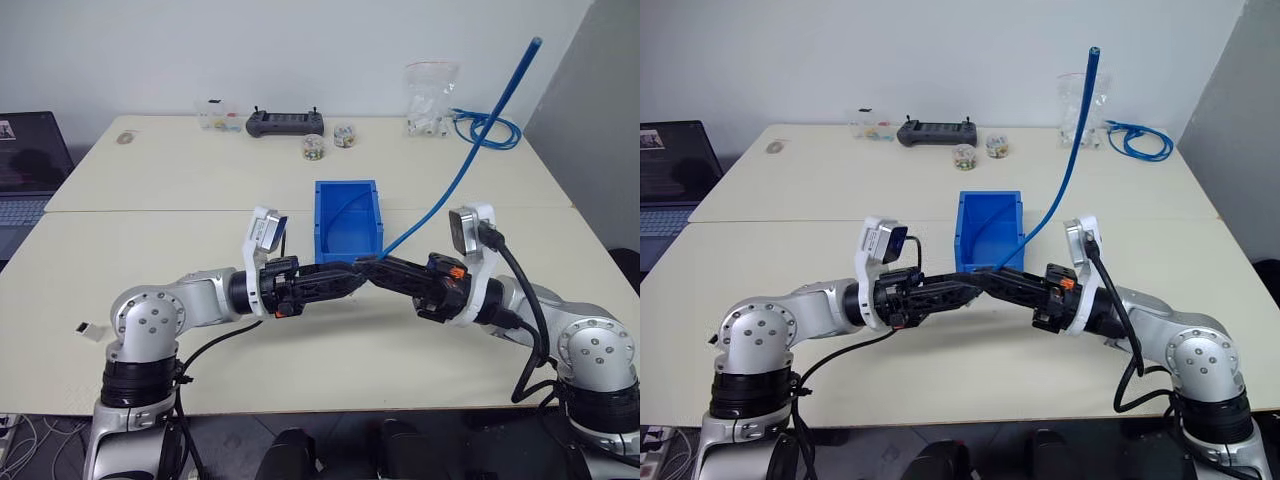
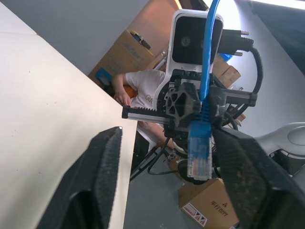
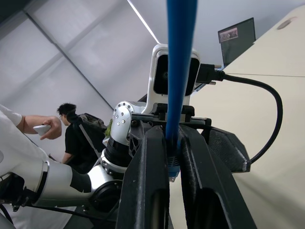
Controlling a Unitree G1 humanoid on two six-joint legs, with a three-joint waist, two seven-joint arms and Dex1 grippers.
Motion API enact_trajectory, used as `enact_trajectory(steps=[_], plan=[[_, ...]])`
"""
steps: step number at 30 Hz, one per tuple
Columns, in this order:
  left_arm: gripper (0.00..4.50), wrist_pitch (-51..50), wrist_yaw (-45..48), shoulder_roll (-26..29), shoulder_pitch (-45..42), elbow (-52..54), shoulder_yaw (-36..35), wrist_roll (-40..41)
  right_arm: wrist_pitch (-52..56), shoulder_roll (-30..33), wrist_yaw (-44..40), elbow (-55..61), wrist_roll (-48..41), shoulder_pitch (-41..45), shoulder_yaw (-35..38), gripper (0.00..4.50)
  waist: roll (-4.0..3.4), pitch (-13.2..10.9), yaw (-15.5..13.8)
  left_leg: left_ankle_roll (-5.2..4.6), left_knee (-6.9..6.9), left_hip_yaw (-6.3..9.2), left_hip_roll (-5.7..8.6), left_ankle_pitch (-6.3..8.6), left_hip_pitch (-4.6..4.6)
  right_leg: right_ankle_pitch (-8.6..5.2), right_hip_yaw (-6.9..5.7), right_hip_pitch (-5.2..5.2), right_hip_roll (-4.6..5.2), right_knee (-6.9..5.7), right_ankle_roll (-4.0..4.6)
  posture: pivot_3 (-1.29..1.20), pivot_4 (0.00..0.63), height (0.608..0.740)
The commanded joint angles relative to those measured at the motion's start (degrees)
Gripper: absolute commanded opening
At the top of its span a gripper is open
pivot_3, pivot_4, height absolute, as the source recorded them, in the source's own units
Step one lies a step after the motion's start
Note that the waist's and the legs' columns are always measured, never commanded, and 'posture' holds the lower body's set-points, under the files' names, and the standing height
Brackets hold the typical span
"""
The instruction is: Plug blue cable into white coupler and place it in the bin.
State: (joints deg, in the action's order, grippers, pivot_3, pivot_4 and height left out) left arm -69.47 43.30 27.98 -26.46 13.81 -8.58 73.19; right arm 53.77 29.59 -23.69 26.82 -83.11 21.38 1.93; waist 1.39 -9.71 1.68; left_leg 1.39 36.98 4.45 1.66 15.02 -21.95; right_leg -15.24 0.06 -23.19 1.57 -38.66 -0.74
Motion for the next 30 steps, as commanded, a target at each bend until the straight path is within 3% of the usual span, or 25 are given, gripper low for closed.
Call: enact_trajectory(steps=[1,4,11,15,21,30], plan=[[3.97,0.6,0.4,1.1,0.2,1.5,-2.0,2.8,-1.6,-0.4,-1.8,-1.8,3.1,1.5,0.3,0.05,0.01,0.0,0.0,0.00,0.00,0.00,0.00,0.00,0.00,0.00,0.00,0.00,0.00,0.00,0.00,0.00,0.150,0.740],[4.49,0.2,0.4,2.3,1.0,2.3,-2.9,4.5,-2.3,-0.9,-2.7,-4.0,5.8,2.6,0.5,0.05,0.00,0.0,0.1,0.00,0.00,0.00,0.00,0.00,0.00,0.00,0.00,0.00,0.00,0.01,0.00,0.00,0.150,0.740],[4.50,0.9,0.5,5.9,3.8,5.7,-4.2,6.5,-2.7,-1.5,-4.9,-6.3,8.9,3.8,0.9,0.05,0.02,-0.1,0.0,0.00,-0.01,-0.04,-0.02,0.00,0.00,0.00,0.08,-0.02,-0.01,0.04,0.00,0.00,0.150,0.740],[4.50,5.5,-6.3,5.6,8.4,9.6,-5.6,1.5,-3.0,-1.5,-6.5,-6.7,11.7,4.0,0.2,0.05,0.00,-0.2,0.0,0.00,-0.03,-0.08,-0.02,0.00,0.03,0.00,0.16,-0.03,-0.01,0.06,0.00,0.00,0.150,0.740],[4.50,21.6,-23.2,-0.1,20.6,22.3,-2.5,-23.1,-3.0,-1.7,-9.5,-6.6,15.8,3.4,-1.7,0.05,0.05,-0.2,-0.1,0.00,-0.04,-0.19,-0.02,0.01,0.04,0.02,0.32,-0.04,-0.01,0.11,0.02,0.00,0.150,0.740],[4.50,36.1,-51.3,-18.4,48.2,31.1,-7.9,-49.7,-2.0,-2.1,-14.3,-8.6,19.2,4.4,-3.9,0.05,0.11,-0.2,-0.4,-0.02,-0.06,-0.30,-0.08,0.03,-0.01,0.11,0.42,-0.03,-0.03,0.38,-0.09,0.00,0.150,0.740]])
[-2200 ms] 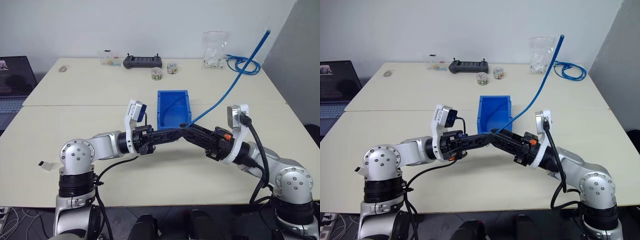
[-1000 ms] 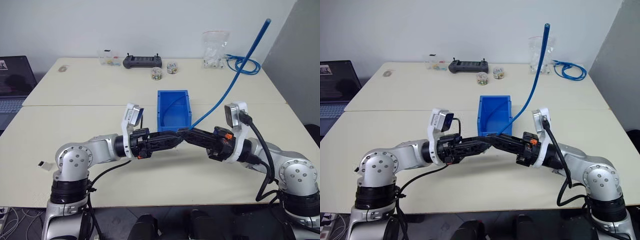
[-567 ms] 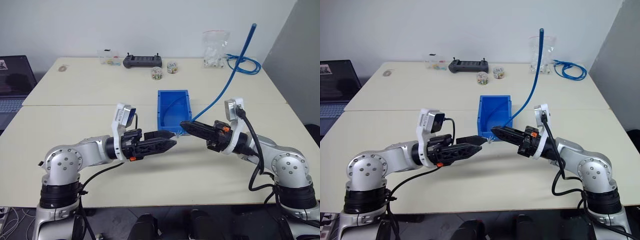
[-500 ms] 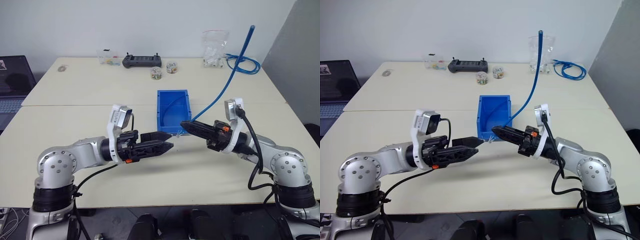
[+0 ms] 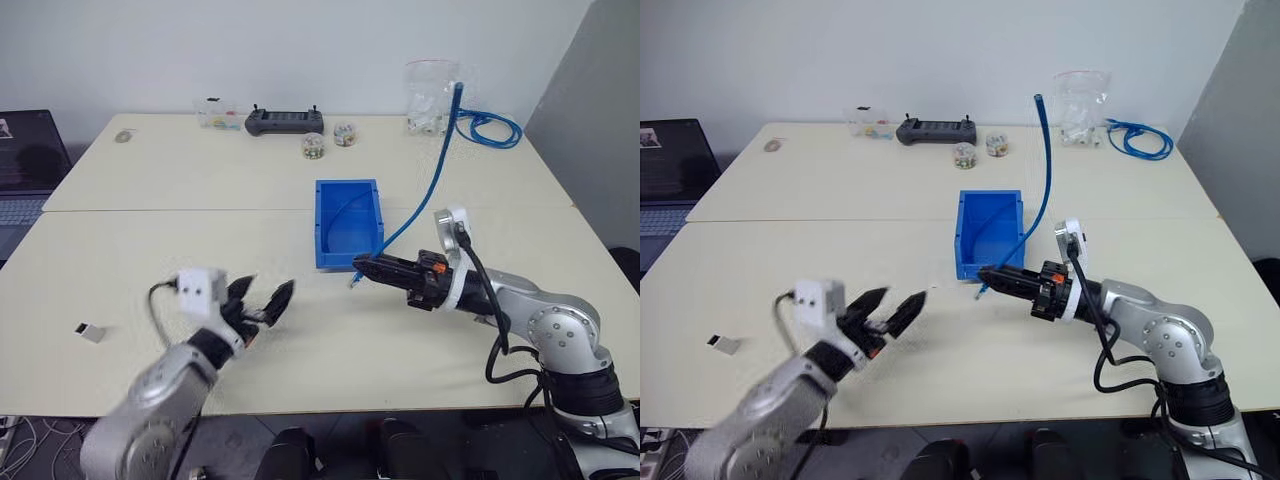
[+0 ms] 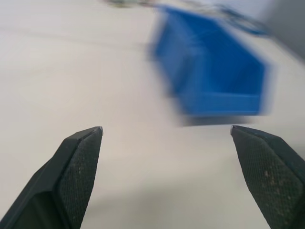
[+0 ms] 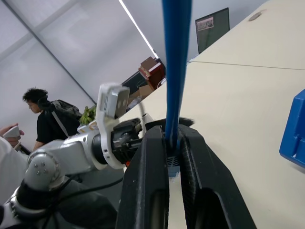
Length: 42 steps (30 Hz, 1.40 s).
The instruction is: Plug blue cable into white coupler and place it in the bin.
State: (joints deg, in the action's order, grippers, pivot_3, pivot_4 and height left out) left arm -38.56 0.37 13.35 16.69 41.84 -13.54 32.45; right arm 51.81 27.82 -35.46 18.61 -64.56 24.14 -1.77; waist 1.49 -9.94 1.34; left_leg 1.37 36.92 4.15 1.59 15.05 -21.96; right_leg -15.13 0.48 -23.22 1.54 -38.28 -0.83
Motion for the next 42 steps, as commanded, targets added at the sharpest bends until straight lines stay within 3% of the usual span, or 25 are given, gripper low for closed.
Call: enact_trajectory(steps=[1,6,12,21,26,40,42], plan=[[4.50,5.8,-11.5,-6.5,6.8,2.5,-4.2,-10.7,0.2,-0.5,-3.3,-1.0,1.0,2.3,-0.5,0.05,0.00,0.0,-0.1,0.00,0.00,0.01,-0.03,0.00,-0.01,0.04,-0.01,0.02,-0.03,0.08,-0.01,0.00,0.150,0.740],[4.50,5.4,-19.8,-14.1,6.2,-0.5,-7.9,-14.1,0.6,-0.8,-5.9,-3.4,2.6,4.8,-1.4,0.05,0.01,0.0,0.4,-0.40,0.06,-0.65,-0.08,0.23,-0.09,0.39,0.46,0.04,-0.12,0.68,-0.45,0.00,0.150,0.740],[4.50,4.4,-23.7,-15.7,-2.3,-5.3,-12.0,-14.5,1.2,-2.0,-7.6,-4.7,4.1,6.5,-1.7,0.05,0.08,0.0,-0.4,-0.64,0.15,-0.79,-0.06,0.40,-0.49,0.80,0.50,-0.05,-0.08,1.20,-0.39,0.00,0.150,0.740],[4.50,4.3,-26.1,-12.2,-11.6,-12.2,-19.1,-15.2,2.0,-2.9,-7.1,-3.8,4.9,6.3,-0.8,0.05,0.09,0.0,-1.2,-0.62,0.15,-0.51,-0.22,0.38,-0.50,0.93,0.34,-0.06,-0.25,1.14,-0.18,0.00,0.150,0.740],[4.50,3.7,-25.6,-9.2,-15.7,-16.6,-20.2,-15.6,2.3,-3.5,-6.6,-3.4,4.8,6.0,-0.4,0.05,0.09,0.0,-1.2,-0.59,0.21,-0.45,-0.23,0.36,-0.49,0.98,0.32,-0.06,-0.29,1.03,-0.11,0.00,0.150,0.740],[4.50,5.2,-26.5,-7.1,-20.9,-24.2,-22.5,-16.7,2.5,-3.3,-6.4,-2.9,4.8,5.7,-0.2,0.04,0.11,0.0,-1.2,-0.59,0.40,-0.48,-0.22,0.35,-0.48,1.06,0.35,-0.02,-0.28,0.96,-0.12,0.00,0.150,0.740],[3.96,5.5,-26.4,-6.9,-21.0,-24.7,-22.4,-17.2,2.6,-3.3,-6.5,-3.0,4.8,5.7,-0.2,0.04,0.11,0.1,-1.2,-0.59,0.41,-0.47,-0.22,0.35,-0.48,1.06,0.35,-0.02,-0.28,0.96,-0.12,0.00,0.150,0.740]])
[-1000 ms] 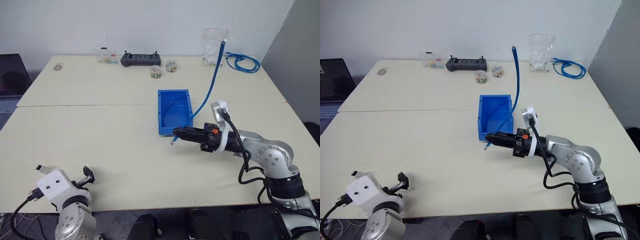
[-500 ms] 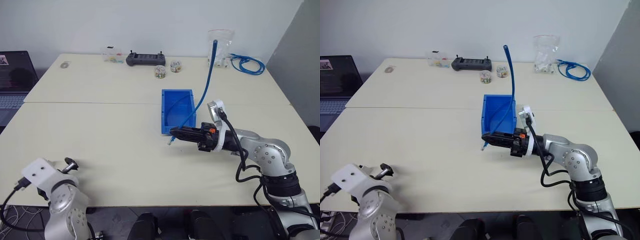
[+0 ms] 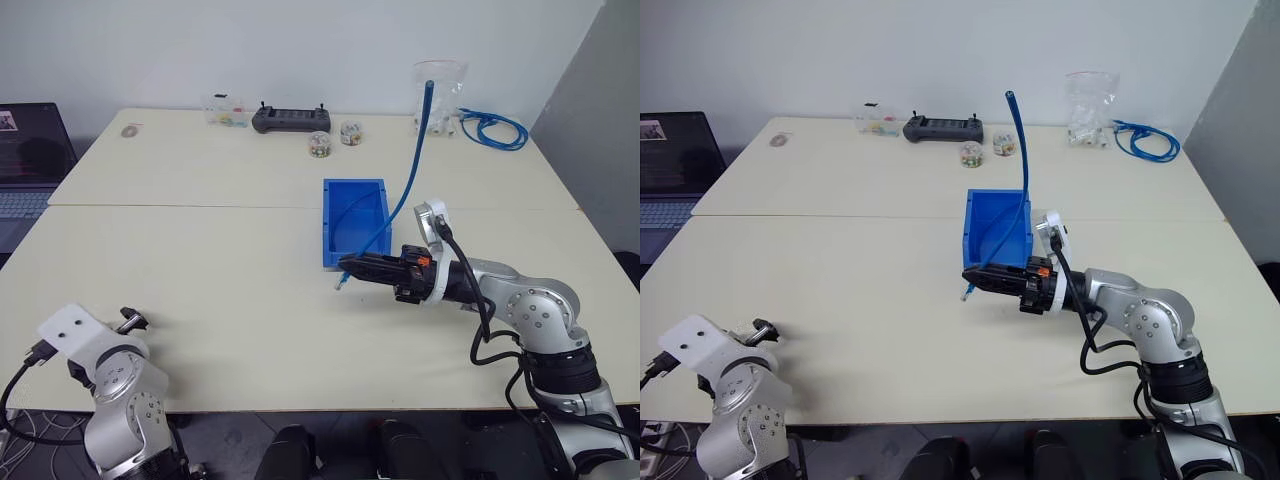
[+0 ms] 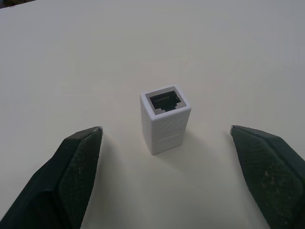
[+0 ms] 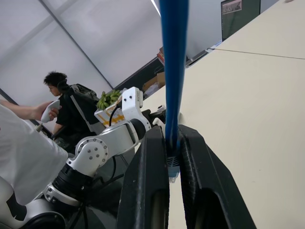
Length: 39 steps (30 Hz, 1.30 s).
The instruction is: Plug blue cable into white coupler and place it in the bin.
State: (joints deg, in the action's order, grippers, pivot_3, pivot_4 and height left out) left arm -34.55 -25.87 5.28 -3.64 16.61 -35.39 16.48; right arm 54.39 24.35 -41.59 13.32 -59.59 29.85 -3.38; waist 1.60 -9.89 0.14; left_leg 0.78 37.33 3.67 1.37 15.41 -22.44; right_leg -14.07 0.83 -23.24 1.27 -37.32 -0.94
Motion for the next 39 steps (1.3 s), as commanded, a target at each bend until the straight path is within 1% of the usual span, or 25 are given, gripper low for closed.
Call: enact_trajectory(steps=[1,2,3,4,7,14,24,29,31,34,36,37,38,39], plan=[[3.78,1.6,-0.1,1.2,-0.8,0.3,-0.6,-1.3,0.0,0.2,-0.4,2.3,-0.2,0.0,1.4,0.04,0.00,0.0,0.0,0.00,0.00,0.00,0.00,0.00,0.00,0.00,0.00,0.00,0.00,0.00,0.00,0.00,0.150,0.740],[3.48,1.8,0.0,1.3,-0.9,0.0,-0.7,-1.4,0.0,0.3,-0.4,2.3,-0.2,0.1,1.4,0.04,0.00,0.0,0.0,0.00,0.00,0.00,0.00,0.00,0.00,0.00,0.00,0.00,0.00,-0.01,0.00,0.00,0.150,0.740],[3.35,1.9,0.1,1.3,-1.0,-0.2,-0.7,-1.4,0.1,0.3,-0.4,2.3,-0.2,0.1,1.4,0.04,0.00,0.0,0.0,0.00,0.00,-0.01,0.00,0.00,0.00,0.00,0.00,0.00,0.00,-0.01,0.00,0.00,0.150,0.740],[3.01,2.2,0.5,1.5,-1.3,-0.7,-0.7,-1.5,0.0,0.2,-0.4,2.2,-0.1,0.1,1.4,0.04,0.00,0.0,0.0,0.00,0.00,0.00,0.00,0.00,0.00,0.00,0.00,0.00,0.00,-0.01,0.00,0.00,0.150,0.740],[2.28,3.2,0.9,2.5,-2.3,-2.8,-1.0,-1.8,0.1,0.2,-0.5,2.1,-0.1,0.2,1.3,0.04,0.00,0.0,0.0,0.00,0.01,0.00,0.00,0.00,0.00,0.01,0.00,0.00,0.00,-0.02,0.01,0.00,0.150,0.740],[0.83,4.6,1.2,3.4,-2.1,-4.5,-1.2,-2.3,0.2,0.4,-0.4,2.3,-0.3,0.0,1.5,0.04,0.00,0.0,0.0,0.00,0.04,0.00,0.00,0.00,0.00,0.02,0.00,-0.01,0.01,-0.07,0.02,0.00,0.150,0.740],[0.80,1.9,2.6,-0.1,4.4,0.3,0.0,-1.1,-0.1,0.2,0.4,2.7,-0.1,-0.6,1.8,0.04,-0.01,0.0,0.2,0.00,0.07,-0.12,0.00,0.01,0.11,0.02,0.11,-0.04,0.03,-0.33,0.02,0.00,0.150,0.740],[0.80,0.9,4.9,-0.6,5.3,1.6,1.6,-0.4,-0.4,-0.1,1.0,3.2,0.0,-1.2,1.9,0.04,-0.04,0.0,0.2,0.00,0.07,-0.18,0.01,0.01,0.18,0.01,0.12,-0.02,0.03,-0.37,0.01,0.00,0.150,0.740],[0.80,0.6,9.6,1.7,5.3,1.5,4.8,-0.3,-0.7,-0.1,1.3,3.4,0.2,-1.5,2.2,0.04,-0.05,0.0,0.2,0.00,0.07,-0.21,0.01,0.01,0.21,0.01,0.09,-0.02,0.03,-0.39,0.01,0.00,0.150,0.740],[0.80,0.2,22.2,8.7,6.0,0.9,13.2,-0.4,-1.1,0.0,2.0,4.0,0.4,-2.1,2.7,0.04,-0.06,0.0,-0.2,-0.01,0.07,-0.18,0.02,0.01,0.24,0.01,0.05,0.01,0.01,-0.43,0.02,0.00,0.150,0.740],[0.80,-1.0,31.3,14.0,5.3,0.5,18.2,1.0,-1.3,0.3,2.6,4.7,0.6,-2.9,3.1,0.04,-0.06,0.0,-0.5,0.00,0.07,-0.13,0.07,0.00,0.24,0.00,0.03,0.02,0.01,-0.42,0.02,0.00,0.150,0.740],[0.80,-1.0,37.0,17.5,4.2,0.4,21.3,1.5,-1.5,0.6,3.0,5.7,0.8,-3.9,3.4,0.04,-0.07,0.0,-0.5,0.00,0.08,-0.12,0.09,0.00,0.23,0.00,0.01,0.04,-0.01,-0.41,0.02,0.00,0.150,0.740],[0.80,-0.1,42.8,21.2,2.7,0.0,24.9,1.2,-1.6,0.8,3.4,6.8,1.0,-5.0,3.6,0.04,-0.06,0.0,-0.6,0.00,0.08,-0.18,0.10,0.00,0.24,0.00,-0.01,0.03,0.00,-0.41,0.02,0.00,0.150,0.740],[0.80,0.7,46.7,23.7,1.6,-0.5,27.2,0.8,-1.6,0.9,3.8,7.4,1.2,-5.6,3.7,0.04,-0.05,0.0,-0.6,0.00,0.08,-0.16,0.11,0.00,0.22,0.00,-0.01,0.03,0.00,-0.40,0.02,0.00,0.150,0.740]])
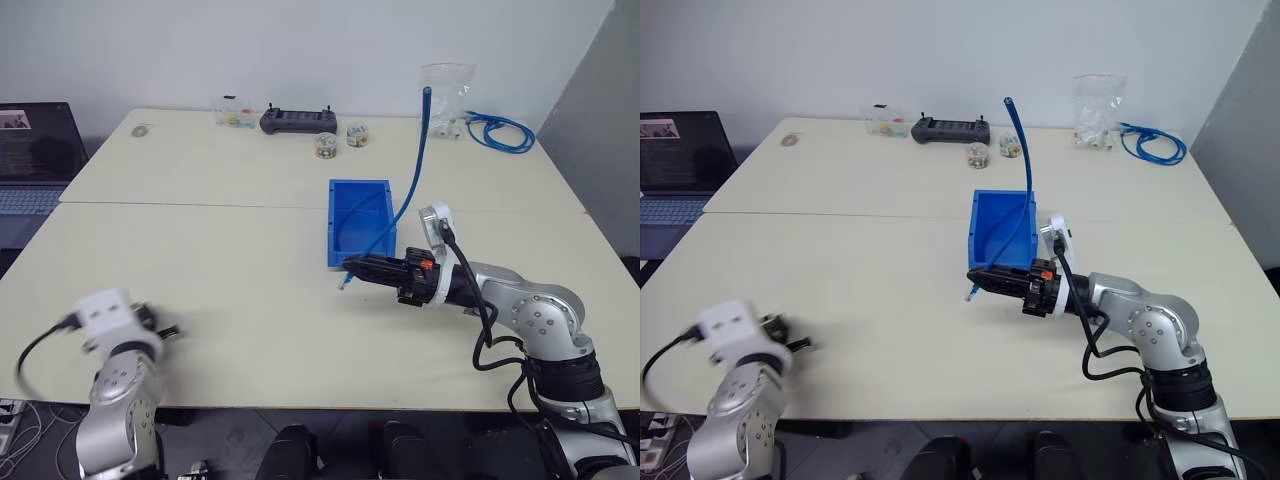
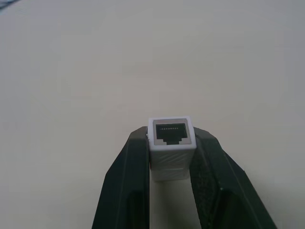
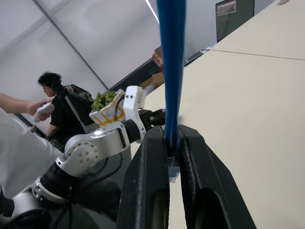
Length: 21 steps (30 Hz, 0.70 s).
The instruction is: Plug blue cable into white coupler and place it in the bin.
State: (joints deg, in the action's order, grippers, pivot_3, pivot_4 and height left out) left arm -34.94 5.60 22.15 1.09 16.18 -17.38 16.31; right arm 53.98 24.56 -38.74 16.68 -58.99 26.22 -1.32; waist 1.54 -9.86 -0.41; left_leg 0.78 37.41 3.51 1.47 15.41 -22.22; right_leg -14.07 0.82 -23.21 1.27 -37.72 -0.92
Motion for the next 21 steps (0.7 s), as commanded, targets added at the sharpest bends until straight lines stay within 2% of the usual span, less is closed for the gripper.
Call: enact_trajectory(steps=[1,5,10,15,21], plan=[[0.80,1.0,20.1,9.3,-4.9,-0.4,11.9,1.7,-1.4,0.6,1.5,4.9,0.8,-3.0,1.8,0.04,-0.01,0.0,0.1,0.00,0.00,0.05,-0.01,0.00,-0.02,-0.01,0.01,0.00,0.00,0.03,0.02,0.00,0.150,0.740],[0.80,3.2,36.8,15.7,-10.9,-1.1,21.8,2.6,-2.3,0.6,3.0,7.6,2.2,-6.0,1.9,0.04,-0.04,0.0,1.0,0.00,-0.05,-0.13,-0.07,0.00,-0.01,-0.01,0.07,-0.08,0.02,0.01,0.02,0.00,0.150,0.740],[0.80,7.3,52.5,19.9,-16.3,-1.6,32.3,1.3,-4.1,1.4,3.9,10.3,5.2,-9.1,1.4,0.04,-0.09,-0.1,2.0,0.00,-0.26,-0.19,-0.14,0.00,0.17,-0.07,0.14,-0.09,0.01,-0.03,0.09,0.00,0.150,0.740],[0.80,10.0,61.1,20.9,-20.0,-3.8,38.0,-0.6,-7.1,2.8,3.5,12.7,10.1,-11.3,-0.5,0.04,-0.10,-0.1,2.1,-0.01,-0.31,-0.22,-0.17,0.00,0.21,-0.18,0.15,-0.09,-0.01,-0.04,-0.05,0.00,0.150,0.740],[0.80,14.9,64.6,19.2,-23.6,-10.3,42.6,-6.0,-11.8,4.5,-0.4,12.1,17.0,-11.5,-5.8,0.04,-0.09,-0.1,2.1,-0.02,-0.28,-0.23,-0.15,-0.01,0.22,-0.24,0.13,-0.07,-0.02,-0.04,-0.15,0.00,0.150,0.740]])
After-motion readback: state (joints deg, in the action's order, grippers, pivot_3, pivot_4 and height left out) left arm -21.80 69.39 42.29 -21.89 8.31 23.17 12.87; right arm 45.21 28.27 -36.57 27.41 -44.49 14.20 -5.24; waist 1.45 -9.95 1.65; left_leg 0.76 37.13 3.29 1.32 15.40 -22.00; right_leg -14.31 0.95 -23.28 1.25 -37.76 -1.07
